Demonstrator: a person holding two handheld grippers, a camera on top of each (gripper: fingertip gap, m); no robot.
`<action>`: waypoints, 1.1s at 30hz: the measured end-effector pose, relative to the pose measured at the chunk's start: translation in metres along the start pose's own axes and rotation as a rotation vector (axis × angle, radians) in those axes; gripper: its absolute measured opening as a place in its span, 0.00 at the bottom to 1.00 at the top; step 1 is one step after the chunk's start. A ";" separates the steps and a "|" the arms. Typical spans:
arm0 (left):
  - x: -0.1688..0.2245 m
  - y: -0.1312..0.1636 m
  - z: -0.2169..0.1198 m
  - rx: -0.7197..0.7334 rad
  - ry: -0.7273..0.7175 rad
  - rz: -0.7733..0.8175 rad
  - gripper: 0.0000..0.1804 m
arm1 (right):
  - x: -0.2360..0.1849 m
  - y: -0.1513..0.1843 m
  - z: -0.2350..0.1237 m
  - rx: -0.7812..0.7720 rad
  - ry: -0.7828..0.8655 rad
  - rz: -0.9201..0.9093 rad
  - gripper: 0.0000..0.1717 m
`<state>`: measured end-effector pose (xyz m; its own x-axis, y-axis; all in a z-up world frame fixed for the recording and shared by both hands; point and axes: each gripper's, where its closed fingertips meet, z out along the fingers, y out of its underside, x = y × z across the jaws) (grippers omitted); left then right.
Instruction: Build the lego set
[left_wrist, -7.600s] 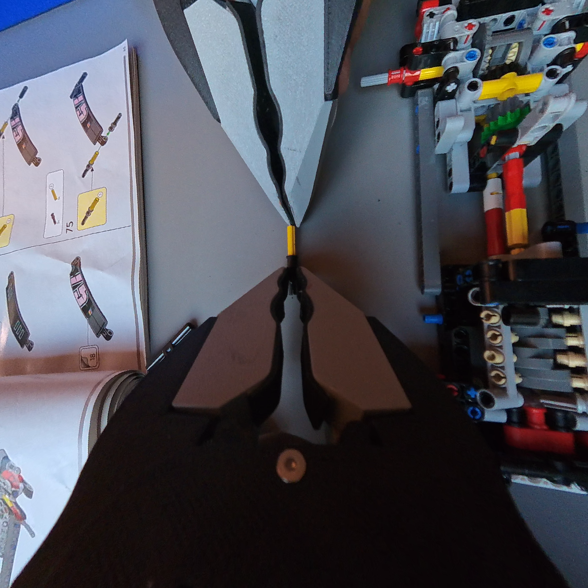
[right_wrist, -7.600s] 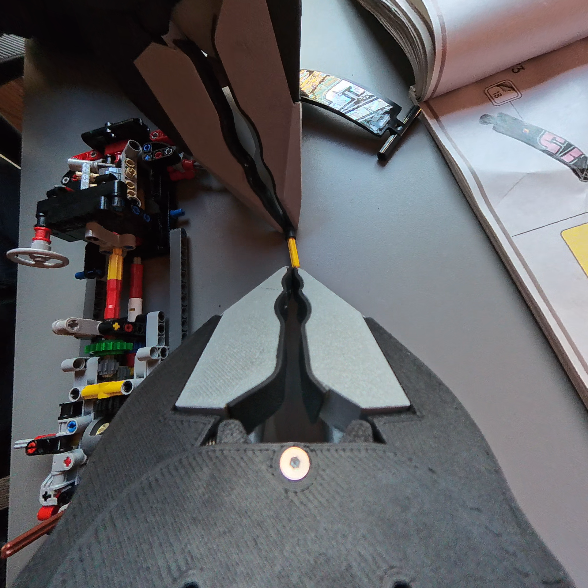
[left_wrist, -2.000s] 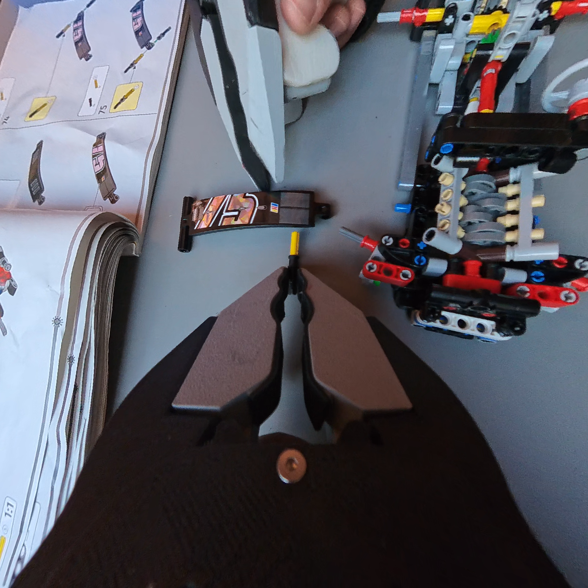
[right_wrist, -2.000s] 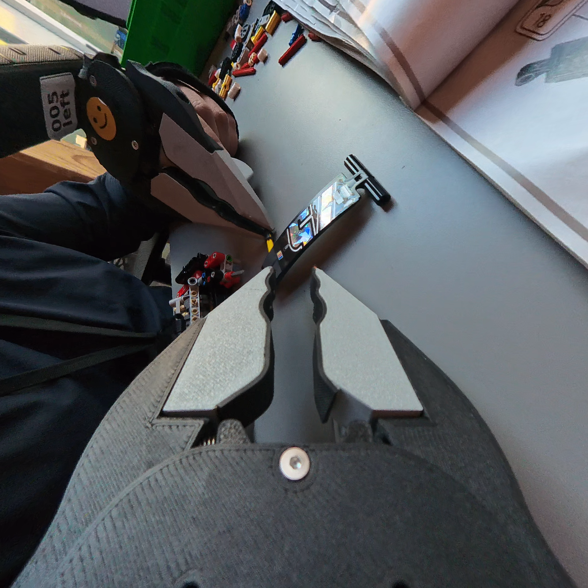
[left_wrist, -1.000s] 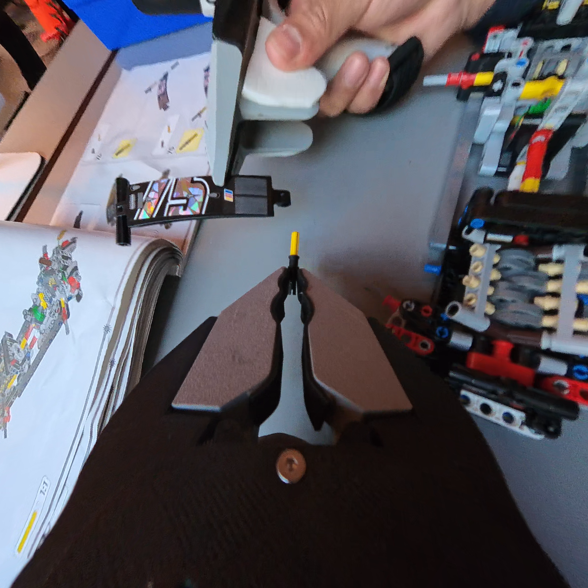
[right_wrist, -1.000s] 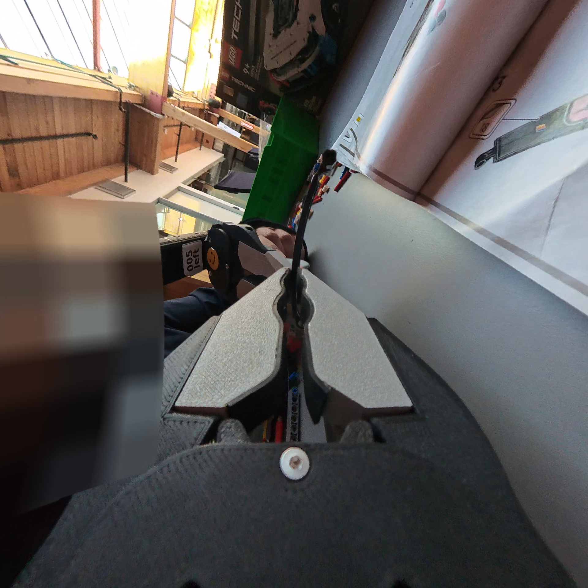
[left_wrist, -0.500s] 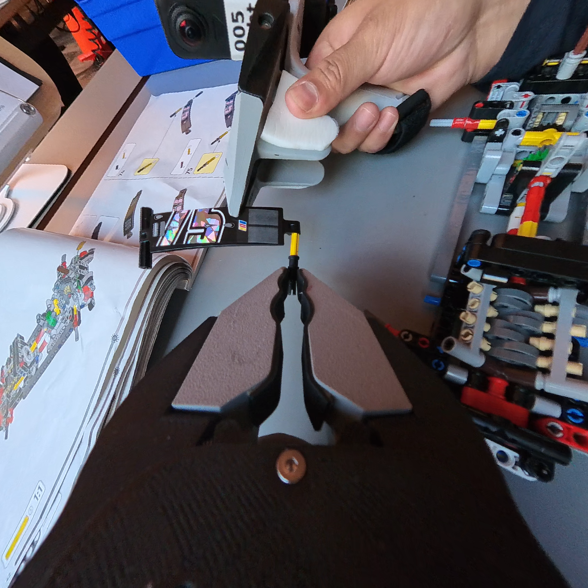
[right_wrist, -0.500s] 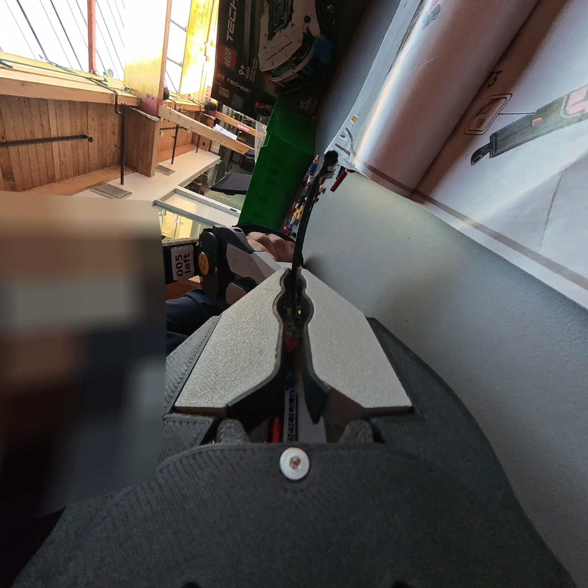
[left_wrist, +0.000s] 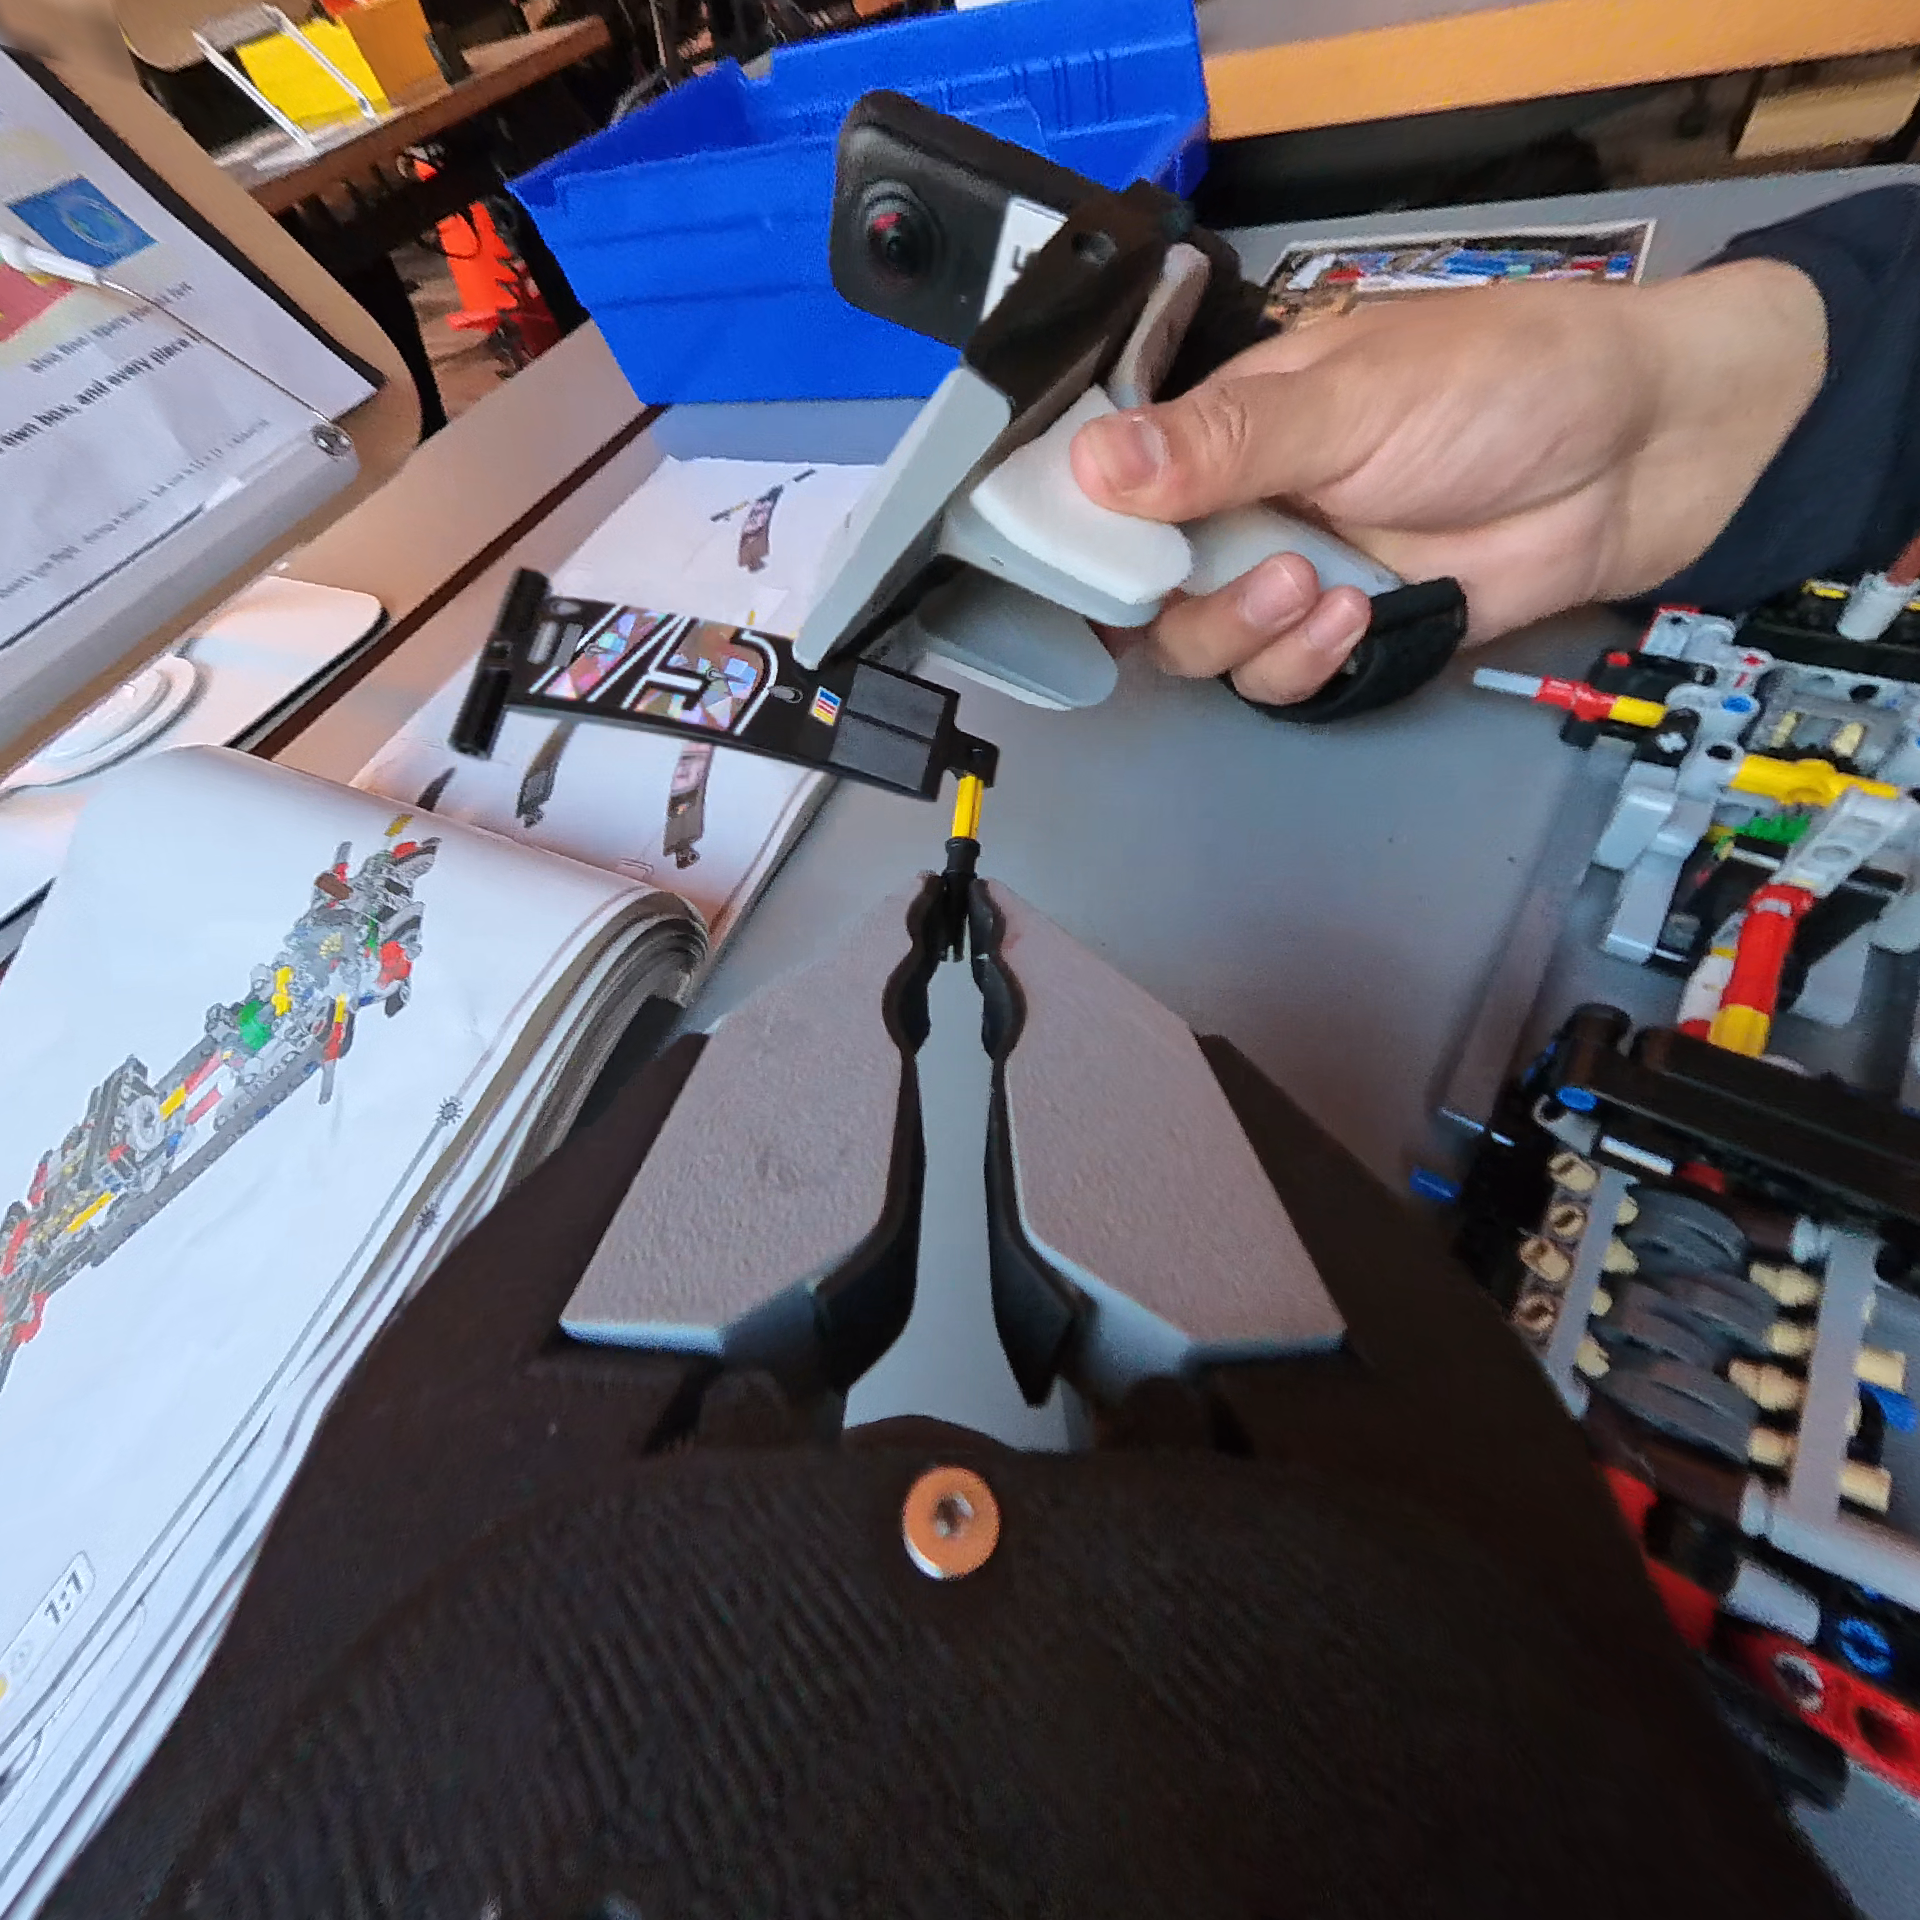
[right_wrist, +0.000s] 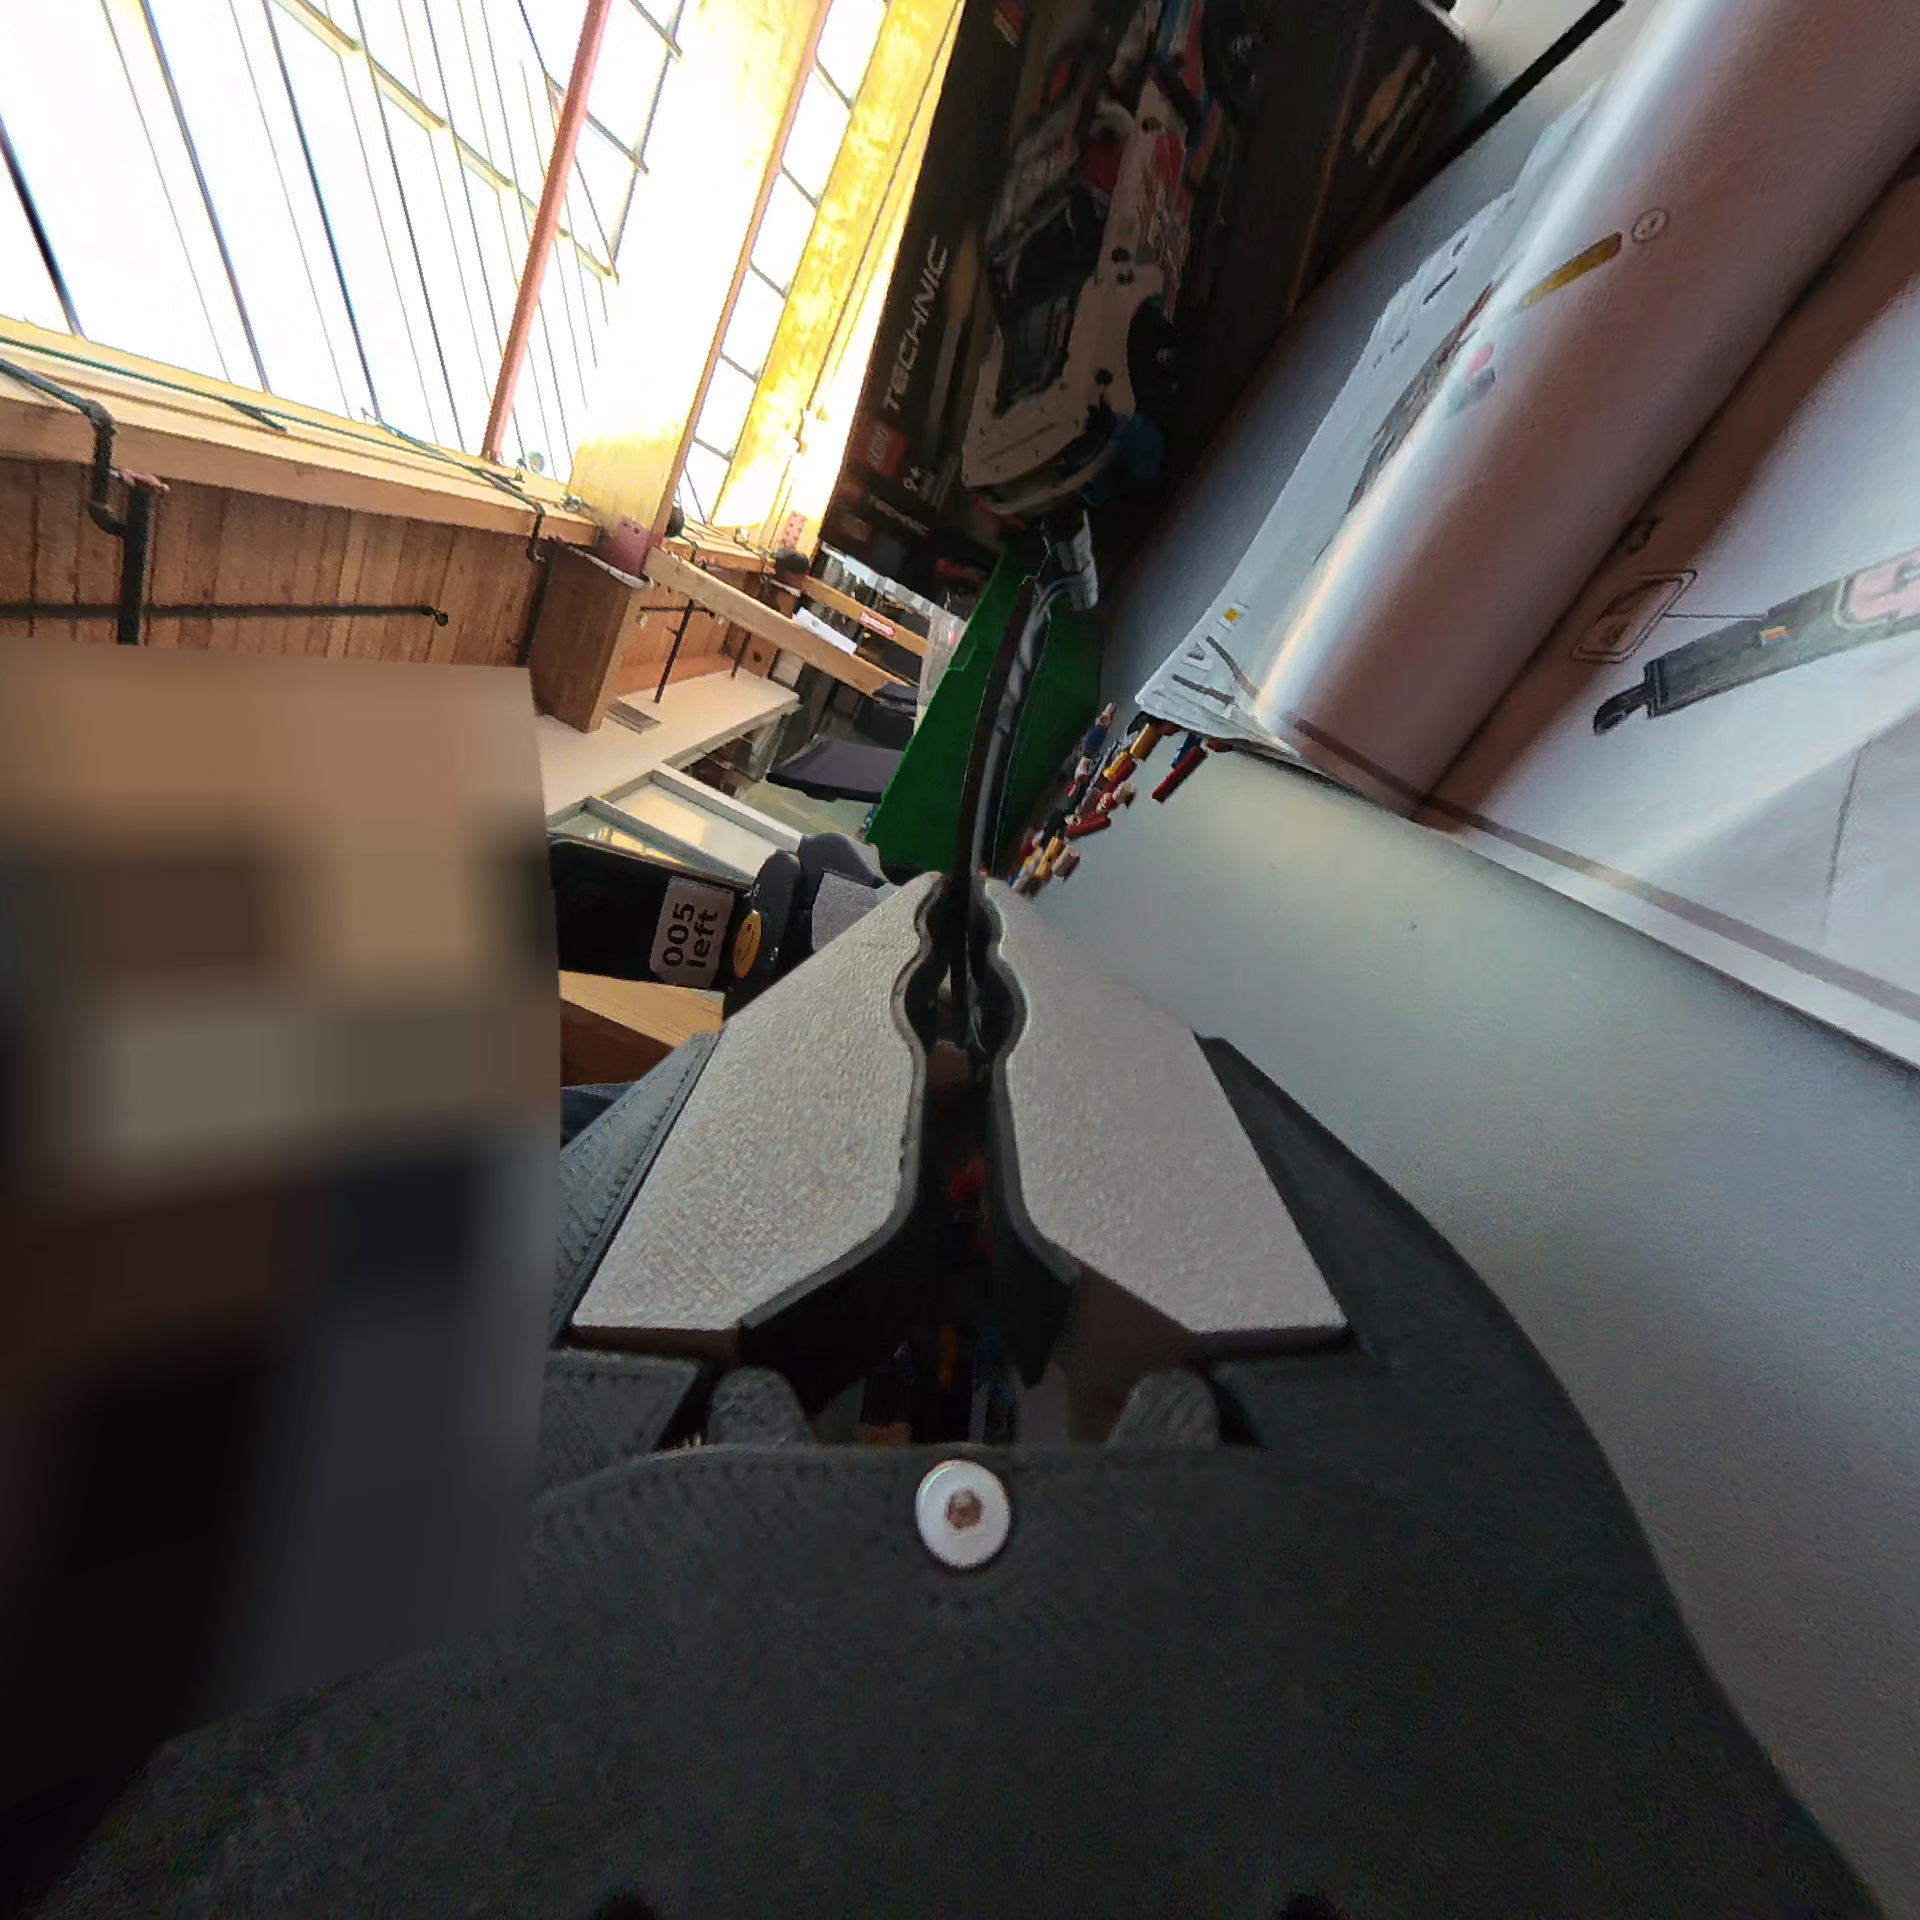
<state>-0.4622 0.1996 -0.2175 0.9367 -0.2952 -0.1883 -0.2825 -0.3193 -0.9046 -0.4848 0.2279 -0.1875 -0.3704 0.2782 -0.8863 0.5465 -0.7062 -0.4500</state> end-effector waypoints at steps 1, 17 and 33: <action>-0.002 -0.002 -0.001 0.012 -0.013 0.005 0.01 | -0.002 -0.002 -0.001 0.025 -0.015 0.003 0.00; 0.002 0.003 0.011 -0.024 -0.015 0.124 0.01 | 0.024 0.004 -0.010 -0.079 0.117 -0.009 0.00; 0.011 0.047 0.015 -0.289 0.094 0.206 0.01 | 0.059 0.025 -0.040 -0.385 0.457 -0.173 0.09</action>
<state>-0.4619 0.1950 -0.2678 0.8350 -0.4566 -0.3070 -0.5222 -0.4817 -0.7038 -0.4628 0.2528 -0.2556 -0.1652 0.6781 -0.7161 0.7705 -0.3645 -0.5229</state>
